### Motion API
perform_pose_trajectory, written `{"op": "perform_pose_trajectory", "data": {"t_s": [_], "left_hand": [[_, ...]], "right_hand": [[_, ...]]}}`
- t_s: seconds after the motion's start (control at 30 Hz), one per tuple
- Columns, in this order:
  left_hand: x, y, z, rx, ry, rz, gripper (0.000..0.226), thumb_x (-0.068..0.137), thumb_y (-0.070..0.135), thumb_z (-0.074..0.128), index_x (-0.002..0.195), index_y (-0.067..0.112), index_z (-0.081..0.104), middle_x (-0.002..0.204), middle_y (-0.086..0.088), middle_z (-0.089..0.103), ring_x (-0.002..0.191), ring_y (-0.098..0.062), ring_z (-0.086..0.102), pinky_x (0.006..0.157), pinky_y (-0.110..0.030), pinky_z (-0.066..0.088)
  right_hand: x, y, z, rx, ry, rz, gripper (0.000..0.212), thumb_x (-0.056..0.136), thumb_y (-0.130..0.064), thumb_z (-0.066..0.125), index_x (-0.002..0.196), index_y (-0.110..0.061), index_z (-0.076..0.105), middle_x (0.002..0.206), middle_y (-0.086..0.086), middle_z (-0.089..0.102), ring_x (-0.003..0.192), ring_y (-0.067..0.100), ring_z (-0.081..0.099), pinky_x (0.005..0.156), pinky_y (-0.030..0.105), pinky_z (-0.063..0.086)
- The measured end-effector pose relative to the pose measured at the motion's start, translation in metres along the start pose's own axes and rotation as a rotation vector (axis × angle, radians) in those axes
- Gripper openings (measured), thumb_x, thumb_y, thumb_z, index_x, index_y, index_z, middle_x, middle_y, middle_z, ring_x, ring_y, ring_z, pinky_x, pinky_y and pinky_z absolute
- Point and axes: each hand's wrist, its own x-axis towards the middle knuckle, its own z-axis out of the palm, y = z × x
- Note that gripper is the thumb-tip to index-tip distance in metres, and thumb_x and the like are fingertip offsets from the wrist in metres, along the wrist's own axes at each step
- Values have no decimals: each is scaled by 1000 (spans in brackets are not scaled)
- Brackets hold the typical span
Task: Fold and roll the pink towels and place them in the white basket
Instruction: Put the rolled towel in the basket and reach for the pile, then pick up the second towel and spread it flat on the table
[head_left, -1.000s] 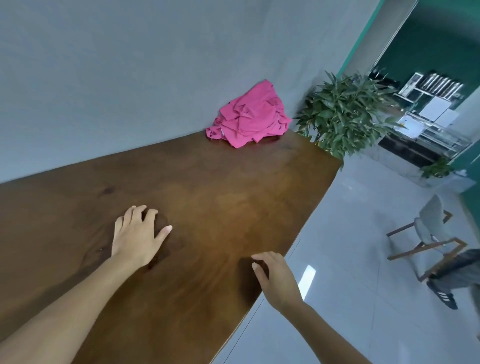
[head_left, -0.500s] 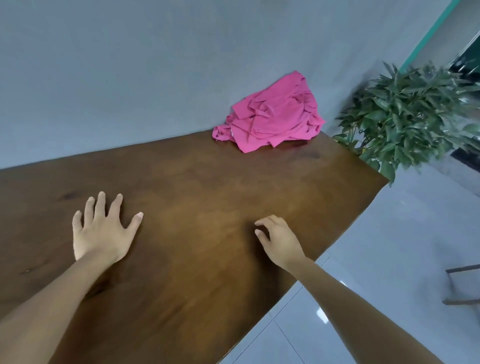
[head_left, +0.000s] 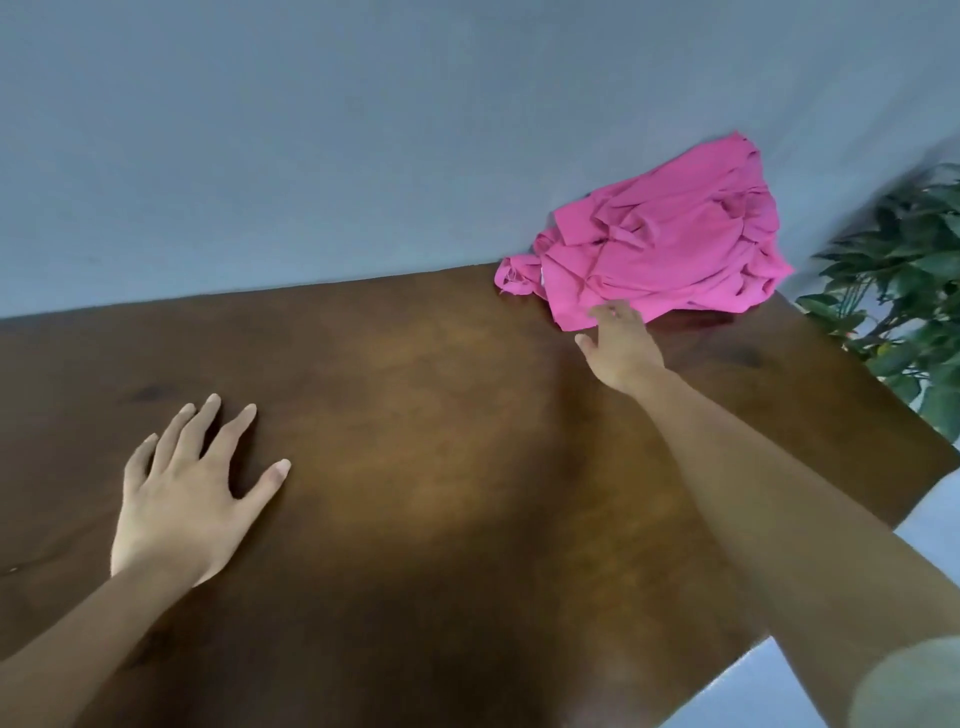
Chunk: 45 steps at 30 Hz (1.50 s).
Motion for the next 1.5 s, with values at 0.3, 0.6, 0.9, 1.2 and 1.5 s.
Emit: {"op": "perform_pose_trajectory", "data": {"t_s": [0.3, 0.6, 0.9, 1.2, 1.5], "left_hand": [[1, 4, -3, -19, -25, -35, 83, 86, 82, 18, 157, 38, 29, 168, 7, 17, 156, -8, 0, 125, -39, 6], [3, 6, -4, 25, -32, -45, 83, 87, 82, 16, 157, 39, 27, 168, 6, 16, 156, -8, -2, 126, -40, 8], [2, 5, -3, 23, -7, -25, 84, 88, 82, 16, 157, 37, 29, 167, 3, 21, 156, -12, 3, 124, -41, 8], [-1, 5, -4, 37, 13, -2, 75, 93, 72, 32, 157, 32, 31, 166, -4, 24, 155, -20, 10, 123, -47, 13], [0, 3, 0, 29, 20, 23, 78, 94, 74, 24, 157, 29, 31, 166, -8, 23, 155, -25, 10, 123, -49, 12]], "right_hand": [[121, 32, -17, -123, 70, 88, 63, 95, -39, 58, 144, -4, 39, 157, 21, 28, 146, 39, 21, 114, 54, 32], [142, 36, -23, -274, 33, 77, 53, 94, -39, 50, 131, -2, 51, 139, 18, 44, 126, 39, 39, 99, 55, 48], [65, 24, -6, -192, 152, -57, 30, 95, -18, 54, 114, 4, 62, 122, 25, 56, 112, 40, 50, 90, 49, 46], [-68, 0, 1, -32, 139, -50, 30, 97, -24, 56, 120, -6, 64, 122, 13, 60, 116, 31, 51, 100, 45, 44], [-222, -50, 24, 45, 7, -8, 35, 101, -29, 53, 130, -11, 60, 131, 5, 58, 122, 22, 51, 108, 38, 42]]}}
